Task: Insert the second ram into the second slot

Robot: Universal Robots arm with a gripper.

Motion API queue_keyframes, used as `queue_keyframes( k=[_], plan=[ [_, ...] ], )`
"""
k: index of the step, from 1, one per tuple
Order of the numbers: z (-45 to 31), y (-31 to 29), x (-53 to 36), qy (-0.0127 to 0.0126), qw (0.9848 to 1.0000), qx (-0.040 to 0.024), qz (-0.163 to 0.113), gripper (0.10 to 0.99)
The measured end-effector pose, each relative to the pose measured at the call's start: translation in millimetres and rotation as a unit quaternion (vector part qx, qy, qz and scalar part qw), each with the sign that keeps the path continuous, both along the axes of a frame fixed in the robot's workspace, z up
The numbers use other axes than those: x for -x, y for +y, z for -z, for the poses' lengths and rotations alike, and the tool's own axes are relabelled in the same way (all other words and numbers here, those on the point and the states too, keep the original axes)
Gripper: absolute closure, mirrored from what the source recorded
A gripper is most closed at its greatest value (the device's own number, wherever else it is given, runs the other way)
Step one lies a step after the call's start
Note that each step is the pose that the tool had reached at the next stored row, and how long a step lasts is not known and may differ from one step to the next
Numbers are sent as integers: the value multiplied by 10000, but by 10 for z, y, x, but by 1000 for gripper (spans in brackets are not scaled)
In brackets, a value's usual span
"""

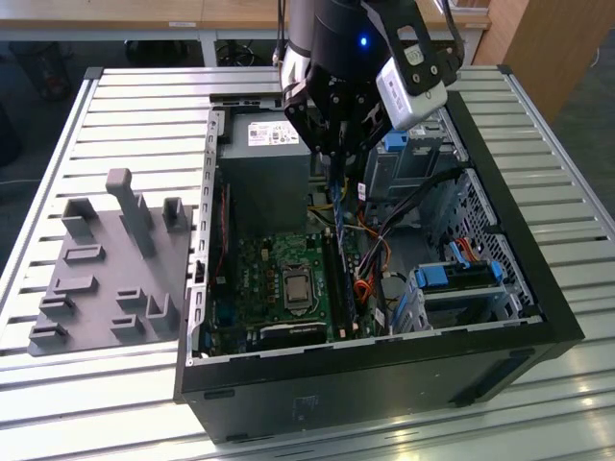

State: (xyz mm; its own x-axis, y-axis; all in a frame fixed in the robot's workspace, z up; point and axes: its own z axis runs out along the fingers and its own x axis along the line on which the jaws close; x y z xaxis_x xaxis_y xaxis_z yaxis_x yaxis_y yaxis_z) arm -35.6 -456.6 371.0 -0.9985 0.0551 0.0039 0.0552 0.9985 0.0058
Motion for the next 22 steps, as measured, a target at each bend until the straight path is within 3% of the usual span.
queue_keyframes(
  k=[5,10,22],
  plan=[
    [20,0,0,0,10000,-1,-5,949],
    [50,0,0,1,9997,0,-232,949],
    [85,0,0,0,9997,-1,-248,949]
  ],
)
